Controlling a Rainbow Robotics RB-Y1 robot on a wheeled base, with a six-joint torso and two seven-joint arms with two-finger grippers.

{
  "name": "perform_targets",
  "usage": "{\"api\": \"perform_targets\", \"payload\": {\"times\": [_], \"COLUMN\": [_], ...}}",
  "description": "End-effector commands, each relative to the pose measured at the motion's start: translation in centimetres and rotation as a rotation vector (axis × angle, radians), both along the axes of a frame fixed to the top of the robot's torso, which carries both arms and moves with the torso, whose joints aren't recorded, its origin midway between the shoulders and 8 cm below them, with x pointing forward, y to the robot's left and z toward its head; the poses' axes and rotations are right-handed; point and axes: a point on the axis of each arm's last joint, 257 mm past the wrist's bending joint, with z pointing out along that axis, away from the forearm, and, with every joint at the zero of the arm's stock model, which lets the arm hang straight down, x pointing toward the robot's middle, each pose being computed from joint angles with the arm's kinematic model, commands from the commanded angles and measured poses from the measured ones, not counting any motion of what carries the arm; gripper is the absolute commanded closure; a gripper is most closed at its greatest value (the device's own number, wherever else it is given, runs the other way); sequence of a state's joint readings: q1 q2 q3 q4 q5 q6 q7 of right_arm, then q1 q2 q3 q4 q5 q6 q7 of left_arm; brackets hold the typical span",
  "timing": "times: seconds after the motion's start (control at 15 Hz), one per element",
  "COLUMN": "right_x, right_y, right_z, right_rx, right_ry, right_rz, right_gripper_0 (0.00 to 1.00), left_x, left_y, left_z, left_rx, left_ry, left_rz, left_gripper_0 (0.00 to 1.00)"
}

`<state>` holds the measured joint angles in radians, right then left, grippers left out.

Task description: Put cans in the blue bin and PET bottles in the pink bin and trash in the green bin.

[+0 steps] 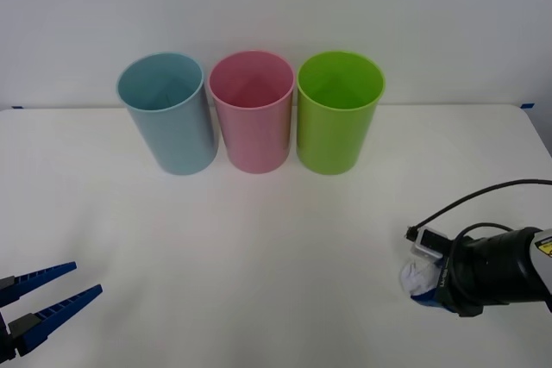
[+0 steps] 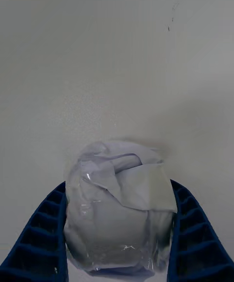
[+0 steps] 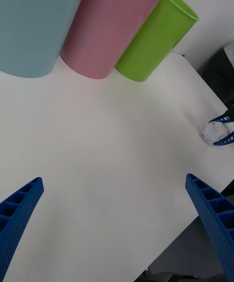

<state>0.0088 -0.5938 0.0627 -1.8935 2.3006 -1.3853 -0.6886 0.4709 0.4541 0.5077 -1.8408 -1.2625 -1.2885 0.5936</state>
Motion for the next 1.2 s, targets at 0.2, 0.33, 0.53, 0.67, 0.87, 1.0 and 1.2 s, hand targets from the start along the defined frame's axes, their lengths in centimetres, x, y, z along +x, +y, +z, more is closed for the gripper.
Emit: {"api": "perform_targets", "payload": {"times": [0.2, 0.33, 0.53, 0.67, 0.87, 1.0, 1.2], "right_x": [0.0, 0.1, 1.1, 1.8, 2.5, 3.0, 1.6], "right_y": [-0.2, -0.1, 1.2, 2.0, 3.3, 3.5, 3.8], "right_z": [-0.2, -0.2, 1.4, 3.2, 6.3, 9.1, 12.9], "right_rx": [-0.017, -0.012, 0.037, 0.101, 0.239, 0.328, 0.480], "right_ry": [0.000, -0.001, -0.026, -0.051, -0.086, -0.123, -0.106], "right_rz": [-0.003, -0.004, 0.009, 0.013, 0.012, 0.010, 0.029], "right_gripper_0": [1.00, 1.00, 1.00, 1.00, 1.00, 1.00, 1.00], "left_x": [0.0, 0.0, 0.0, 0.0, 0.0, 0.0, 0.0], "left_y": [0.0, 0.0, 0.0, 0.0, 0.0, 0.0, 0.0], "left_z": [0.0, 0.0, 0.0, 0.0, 0.0, 0.0, 0.0], "left_rx": [0.000, 0.000, 0.000, 0.000, 0.000, 0.000, 0.000], "left_ry": [0.000, 0.000, 0.000, 0.000, 0.000, 0.000, 0.000], "left_rz": [0.000, 0.000, 0.000, 0.000, 0.000, 0.000, 0.000], "left_gripper_0": [0.00, 0.00, 0.00, 0.00, 0.00, 0.00, 0.00]}}
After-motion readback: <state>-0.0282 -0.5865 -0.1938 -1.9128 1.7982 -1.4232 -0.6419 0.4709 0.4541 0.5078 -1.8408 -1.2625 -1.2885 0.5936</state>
